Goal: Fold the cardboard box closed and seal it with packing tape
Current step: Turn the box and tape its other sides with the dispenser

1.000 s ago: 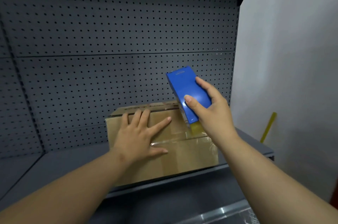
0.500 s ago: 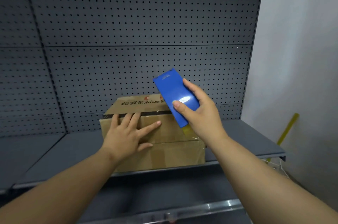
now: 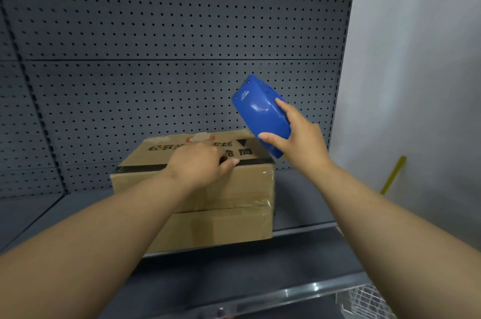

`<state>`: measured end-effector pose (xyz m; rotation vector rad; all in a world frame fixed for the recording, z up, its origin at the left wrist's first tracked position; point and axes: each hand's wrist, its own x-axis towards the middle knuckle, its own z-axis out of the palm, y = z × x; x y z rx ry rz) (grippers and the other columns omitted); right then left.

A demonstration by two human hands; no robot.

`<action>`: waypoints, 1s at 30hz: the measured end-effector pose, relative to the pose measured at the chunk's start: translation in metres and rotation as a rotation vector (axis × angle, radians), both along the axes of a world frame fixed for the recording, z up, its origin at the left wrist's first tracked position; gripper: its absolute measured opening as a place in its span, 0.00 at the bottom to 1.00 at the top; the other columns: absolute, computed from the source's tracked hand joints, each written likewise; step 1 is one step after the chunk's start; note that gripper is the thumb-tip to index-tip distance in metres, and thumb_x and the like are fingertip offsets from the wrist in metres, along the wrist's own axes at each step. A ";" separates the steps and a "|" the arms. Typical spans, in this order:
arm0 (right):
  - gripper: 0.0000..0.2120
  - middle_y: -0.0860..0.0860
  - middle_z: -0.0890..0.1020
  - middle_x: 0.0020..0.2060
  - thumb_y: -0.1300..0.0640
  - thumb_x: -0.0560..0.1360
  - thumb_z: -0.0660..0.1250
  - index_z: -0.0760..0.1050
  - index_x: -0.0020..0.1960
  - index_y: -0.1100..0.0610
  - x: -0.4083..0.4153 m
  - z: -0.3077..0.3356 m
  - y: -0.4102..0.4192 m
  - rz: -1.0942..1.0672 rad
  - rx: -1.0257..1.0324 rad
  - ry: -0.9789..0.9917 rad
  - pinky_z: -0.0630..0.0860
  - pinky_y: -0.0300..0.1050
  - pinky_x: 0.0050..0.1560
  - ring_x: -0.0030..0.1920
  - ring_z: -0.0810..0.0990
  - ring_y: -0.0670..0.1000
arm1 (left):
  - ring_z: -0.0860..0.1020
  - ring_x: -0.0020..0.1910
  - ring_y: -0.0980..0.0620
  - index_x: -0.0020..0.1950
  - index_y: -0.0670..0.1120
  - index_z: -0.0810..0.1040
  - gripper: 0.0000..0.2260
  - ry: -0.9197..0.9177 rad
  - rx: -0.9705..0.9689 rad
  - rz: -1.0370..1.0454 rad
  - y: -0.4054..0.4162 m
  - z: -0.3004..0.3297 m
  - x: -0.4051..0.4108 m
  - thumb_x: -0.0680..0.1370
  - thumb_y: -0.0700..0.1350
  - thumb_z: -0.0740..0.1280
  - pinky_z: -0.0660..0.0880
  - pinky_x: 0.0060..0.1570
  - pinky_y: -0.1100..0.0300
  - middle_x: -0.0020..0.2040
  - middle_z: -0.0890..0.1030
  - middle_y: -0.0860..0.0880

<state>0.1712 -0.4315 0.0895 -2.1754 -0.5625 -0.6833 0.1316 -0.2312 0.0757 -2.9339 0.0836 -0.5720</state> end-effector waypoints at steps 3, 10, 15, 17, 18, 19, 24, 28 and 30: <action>0.39 0.46 0.73 0.66 0.40 0.67 0.70 0.59 0.73 0.45 0.023 -0.011 -0.015 -0.060 0.024 0.062 0.72 0.55 0.61 0.63 0.72 0.59 | 0.74 0.59 0.48 0.59 0.56 0.77 0.23 0.080 -0.039 -0.045 0.000 0.005 0.010 0.76 0.66 0.51 0.74 0.49 0.53 0.60 0.76 0.50; 0.37 0.51 0.74 0.66 0.41 0.70 0.69 0.57 0.74 0.46 0.067 -0.050 -0.035 -0.238 -0.064 0.209 0.72 0.55 0.61 0.62 0.73 0.59 | 0.72 0.63 0.52 0.63 0.58 0.74 0.23 0.147 -0.115 -0.123 0.015 0.013 0.030 0.75 0.66 0.53 0.75 0.55 0.53 0.65 0.74 0.53; 0.35 0.53 0.74 0.66 0.41 0.73 0.65 0.55 0.75 0.47 0.083 -0.079 -0.036 -0.341 -0.231 0.287 0.68 0.50 0.62 0.62 0.73 0.57 | 0.75 0.56 0.53 0.61 0.60 0.76 0.24 0.070 -0.124 -0.124 0.020 0.006 0.039 0.74 0.68 0.50 0.77 0.50 0.53 0.62 0.76 0.55; 0.35 0.52 0.74 0.66 0.41 0.73 0.64 0.55 0.75 0.48 0.089 -0.092 -0.034 -0.371 -0.302 0.310 0.67 0.49 0.62 0.63 0.73 0.56 | 0.75 0.56 0.53 0.60 0.61 0.76 0.24 0.061 -0.134 -0.131 0.020 0.004 0.040 0.74 0.68 0.50 0.77 0.49 0.53 0.61 0.77 0.55; 0.35 0.52 0.74 0.66 0.41 0.73 0.64 0.55 0.75 0.48 0.092 -0.098 -0.033 -0.375 -0.336 0.320 0.67 0.49 0.61 0.63 0.73 0.56 | 0.75 0.55 0.53 0.60 0.61 0.76 0.25 0.061 -0.138 -0.130 0.020 0.004 0.040 0.74 0.68 0.49 0.77 0.49 0.54 0.60 0.77 0.55; 0.35 0.52 0.74 0.66 0.41 0.73 0.64 0.55 0.75 0.48 0.096 -0.104 -0.032 -0.372 -0.367 0.331 0.67 0.49 0.61 0.62 0.74 0.55 | 0.76 0.54 0.53 0.60 0.62 0.76 0.26 0.060 -0.137 -0.126 0.021 0.004 0.041 0.73 0.69 0.48 0.77 0.48 0.54 0.60 0.77 0.55; 0.36 0.52 0.73 0.66 0.42 0.73 0.66 0.53 0.75 0.48 0.112 -0.124 -0.027 -0.322 -0.401 0.424 0.72 0.50 0.57 0.61 0.74 0.55 | 0.76 0.54 0.54 0.60 0.63 0.75 0.31 0.029 -0.129 -0.131 0.021 0.002 0.041 0.69 0.71 0.42 0.77 0.49 0.54 0.57 0.78 0.55; 0.36 0.52 0.73 0.67 0.43 0.73 0.66 0.54 0.75 0.47 0.122 -0.136 -0.025 -0.285 -0.411 0.476 0.72 0.51 0.60 0.62 0.74 0.56 | 0.75 0.53 0.54 0.60 0.63 0.74 0.29 0.016 -0.123 -0.131 0.022 0.001 0.042 0.70 0.70 0.43 0.76 0.50 0.54 0.56 0.78 0.56; 0.36 0.53 0.73 0.67 0.44 0.72 0.67 0.55 0.75 0.47 0.126 -0.142 -0.025 -0.268 -0.442 0.477 0.71 0.52 0.61 0.62 0.74 0.56 | 0.75 0.54 0.54 0.60 0.63 0.74 0.28 0.025 -0.127 -0.132 0.021 0.002 0.041 0.71 0.70 0.44 0.76 0.51 0.54 0.57 0.78 0.56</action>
